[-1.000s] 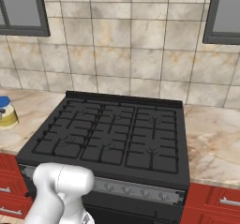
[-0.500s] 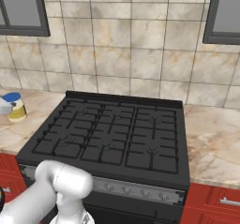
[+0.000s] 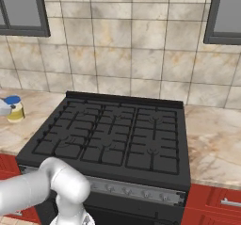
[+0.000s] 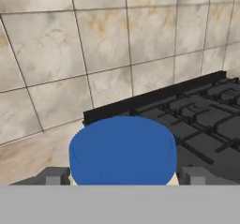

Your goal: Collect the turmeric, mayonnaise, and shaker from the cabinet and place them next to the stove.

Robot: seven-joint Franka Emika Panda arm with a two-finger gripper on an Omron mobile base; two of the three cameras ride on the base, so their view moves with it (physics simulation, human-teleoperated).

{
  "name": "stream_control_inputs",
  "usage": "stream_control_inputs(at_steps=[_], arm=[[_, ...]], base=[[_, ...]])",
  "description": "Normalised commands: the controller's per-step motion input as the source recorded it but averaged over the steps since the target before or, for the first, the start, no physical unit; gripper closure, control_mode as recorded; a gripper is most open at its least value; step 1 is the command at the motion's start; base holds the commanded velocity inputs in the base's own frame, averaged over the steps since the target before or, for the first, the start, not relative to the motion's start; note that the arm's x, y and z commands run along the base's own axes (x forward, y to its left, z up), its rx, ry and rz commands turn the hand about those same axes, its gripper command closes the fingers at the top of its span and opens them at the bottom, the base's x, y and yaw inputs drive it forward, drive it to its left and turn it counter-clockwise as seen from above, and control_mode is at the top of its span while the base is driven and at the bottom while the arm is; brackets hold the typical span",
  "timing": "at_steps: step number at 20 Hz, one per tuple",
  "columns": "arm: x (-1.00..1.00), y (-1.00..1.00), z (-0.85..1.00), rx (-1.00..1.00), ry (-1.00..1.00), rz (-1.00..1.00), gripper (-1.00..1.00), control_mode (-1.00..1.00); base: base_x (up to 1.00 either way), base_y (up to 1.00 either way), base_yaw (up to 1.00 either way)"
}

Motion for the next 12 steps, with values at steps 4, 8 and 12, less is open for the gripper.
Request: stream_control_inputs(at_steps=[4,8,12], arm=[[0.09,0.18,-0.32,0.12,0.0,-0.04,1.0,-1.0],[0.01,0.0,-0.24,0.18,0.0,-0.01,1.0,-1.0],[0.15,0.0,-0.08,0.06,0.01,-0.06,1.0,-1.0]], base=[[0.0,0.0,0.0],[0.0,0.0,0.0],[0.0,0.0,0.0]])
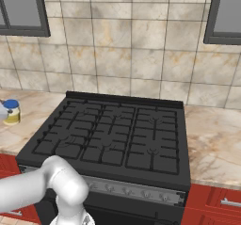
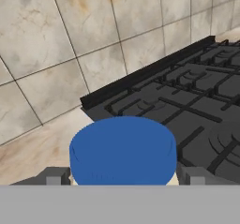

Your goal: Collect the turmeric, mayonnaise, and shaker from the cabinet and place them next to the stove.

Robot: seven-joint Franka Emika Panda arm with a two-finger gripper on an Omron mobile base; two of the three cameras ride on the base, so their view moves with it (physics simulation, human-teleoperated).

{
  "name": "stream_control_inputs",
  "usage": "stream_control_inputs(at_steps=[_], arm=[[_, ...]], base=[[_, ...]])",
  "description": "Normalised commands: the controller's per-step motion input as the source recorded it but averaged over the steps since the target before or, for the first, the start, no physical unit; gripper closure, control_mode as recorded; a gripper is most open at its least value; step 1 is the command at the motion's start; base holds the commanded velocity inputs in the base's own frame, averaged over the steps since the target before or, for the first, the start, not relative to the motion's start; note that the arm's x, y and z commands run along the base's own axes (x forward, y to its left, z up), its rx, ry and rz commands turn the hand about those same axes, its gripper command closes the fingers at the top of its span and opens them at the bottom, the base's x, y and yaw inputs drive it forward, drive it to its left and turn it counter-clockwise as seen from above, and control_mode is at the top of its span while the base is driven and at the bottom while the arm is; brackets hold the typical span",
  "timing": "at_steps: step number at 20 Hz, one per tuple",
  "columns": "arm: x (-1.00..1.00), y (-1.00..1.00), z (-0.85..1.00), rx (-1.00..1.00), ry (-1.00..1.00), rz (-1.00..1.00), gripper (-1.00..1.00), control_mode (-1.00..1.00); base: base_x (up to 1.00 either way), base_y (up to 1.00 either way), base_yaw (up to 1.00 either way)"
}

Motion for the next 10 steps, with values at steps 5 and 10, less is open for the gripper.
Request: stream_control_inputs(at_steps=[5,10], arm=[[0.24,-0.09,-0.13,-0.02,0.0,-0.07,1.0,-1.0],[0.2,-0.03,-0.34,-0.11,0.0,-0.13,1.0,-1.0]], base=[[0.0,0.0,0.0],[0.0,0.0,0.0]])
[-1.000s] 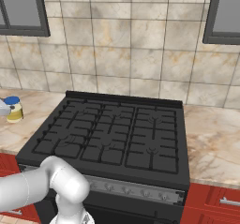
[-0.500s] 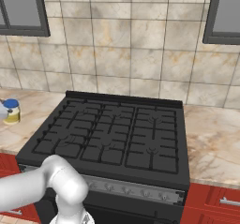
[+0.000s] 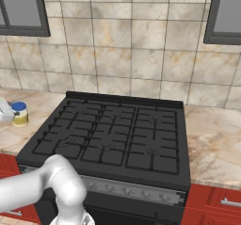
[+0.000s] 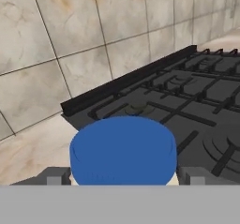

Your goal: Collect the turmeric, mayonnaise, and shaker from the cabinet and place them next to the stove.

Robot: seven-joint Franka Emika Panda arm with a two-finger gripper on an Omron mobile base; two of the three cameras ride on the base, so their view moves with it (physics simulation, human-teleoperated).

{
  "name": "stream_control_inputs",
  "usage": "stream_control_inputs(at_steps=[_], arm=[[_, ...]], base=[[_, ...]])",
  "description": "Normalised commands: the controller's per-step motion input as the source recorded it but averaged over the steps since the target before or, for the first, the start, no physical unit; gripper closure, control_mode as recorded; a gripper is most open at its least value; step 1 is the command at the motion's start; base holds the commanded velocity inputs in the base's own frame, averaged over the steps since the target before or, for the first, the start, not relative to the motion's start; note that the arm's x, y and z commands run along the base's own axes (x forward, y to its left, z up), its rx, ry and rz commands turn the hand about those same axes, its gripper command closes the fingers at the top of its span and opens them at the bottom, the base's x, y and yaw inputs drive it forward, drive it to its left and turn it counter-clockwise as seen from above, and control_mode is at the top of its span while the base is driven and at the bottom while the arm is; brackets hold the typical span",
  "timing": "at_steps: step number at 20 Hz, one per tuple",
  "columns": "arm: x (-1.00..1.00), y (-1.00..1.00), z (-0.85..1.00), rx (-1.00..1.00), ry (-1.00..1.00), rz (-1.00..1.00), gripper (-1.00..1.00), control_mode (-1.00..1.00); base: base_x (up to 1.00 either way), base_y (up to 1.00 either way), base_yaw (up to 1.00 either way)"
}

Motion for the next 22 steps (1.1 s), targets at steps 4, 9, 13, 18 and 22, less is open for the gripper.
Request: stream_control_inputs(at_steps=[4,9,13,18,22], arm=[[0.17,-0.01,-0.3,-0.11,0.0,-0.15,1.0,-1.0],[0.24,0.0,-0.14,-0.06,0.07,-0.11,1.0,-1.0],[0.17,0.0,-0.18,-0.01,0.01,-0.07,1.0,-1.0],[0.12,0.03,-0.22,0.0,0.0,-0.01,1.0,-1.0],[0.06,0.01,-0.26,0.0,0.0,0.0,1.0,-1.0]], base=[[0.0,0.0,0.0],[0.0,0.0,0.0],[0.0,0.0,0.0],[0.0,0.0,0.0],[0.0,0.0,0.0]])
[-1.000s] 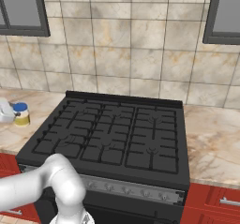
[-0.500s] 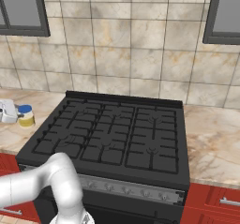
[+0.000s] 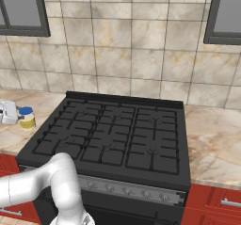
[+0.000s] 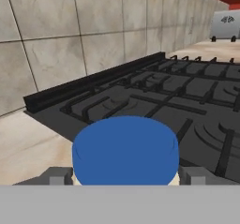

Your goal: Collect the turmeric, mayonnaise, and shaker from the cabinet and place them next to the stove.

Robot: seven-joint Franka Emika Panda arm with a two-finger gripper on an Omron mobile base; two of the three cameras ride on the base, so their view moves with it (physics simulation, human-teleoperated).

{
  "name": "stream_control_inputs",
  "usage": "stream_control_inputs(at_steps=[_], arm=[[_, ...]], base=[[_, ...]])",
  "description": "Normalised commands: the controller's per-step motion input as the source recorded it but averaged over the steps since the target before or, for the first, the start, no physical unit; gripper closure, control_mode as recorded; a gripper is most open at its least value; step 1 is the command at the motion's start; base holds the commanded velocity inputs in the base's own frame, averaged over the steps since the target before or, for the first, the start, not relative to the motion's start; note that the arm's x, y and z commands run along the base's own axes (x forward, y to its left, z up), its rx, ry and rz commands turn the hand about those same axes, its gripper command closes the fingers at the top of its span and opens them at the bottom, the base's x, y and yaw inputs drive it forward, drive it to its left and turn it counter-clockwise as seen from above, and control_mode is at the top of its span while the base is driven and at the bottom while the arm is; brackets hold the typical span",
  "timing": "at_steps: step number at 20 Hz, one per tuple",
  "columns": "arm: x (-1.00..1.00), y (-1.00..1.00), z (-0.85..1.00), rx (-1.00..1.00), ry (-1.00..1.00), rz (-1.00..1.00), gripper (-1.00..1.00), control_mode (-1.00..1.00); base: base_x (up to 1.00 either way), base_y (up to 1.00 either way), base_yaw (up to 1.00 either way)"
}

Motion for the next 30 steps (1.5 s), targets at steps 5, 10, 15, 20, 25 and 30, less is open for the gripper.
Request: stream_control_inputs(at_steps=[5,10,15,20,25,30], arm=[[0.07,0.0,-0.24,0.0,-0.01,0.0,1.0,-1.0],[0.01,0.0,-0.31,0.0,-0.03,0.0,-1.0,-1.0],[0.0,0.0,-0.15,0.0,-0.09,0.0,-1.0,-1.0],[0.0,0.03,-0.05,0.0,-0.07,0.0,-1.0,-1.0],[0.0,0.1,0.01,0.0,-0.01,0.0,-1.0,-1.0],[0.01,0.11,0.16,0.0,-0.01,0.0,-1.0,-1.0]], base=[[0.0,0.0,0.0],[0.0,0.0,0.0],[0.0,0.0,0.0],[0.0,0.0,0.0],[0.0,0.0,0.0],[0.0,0.0,0.0]])
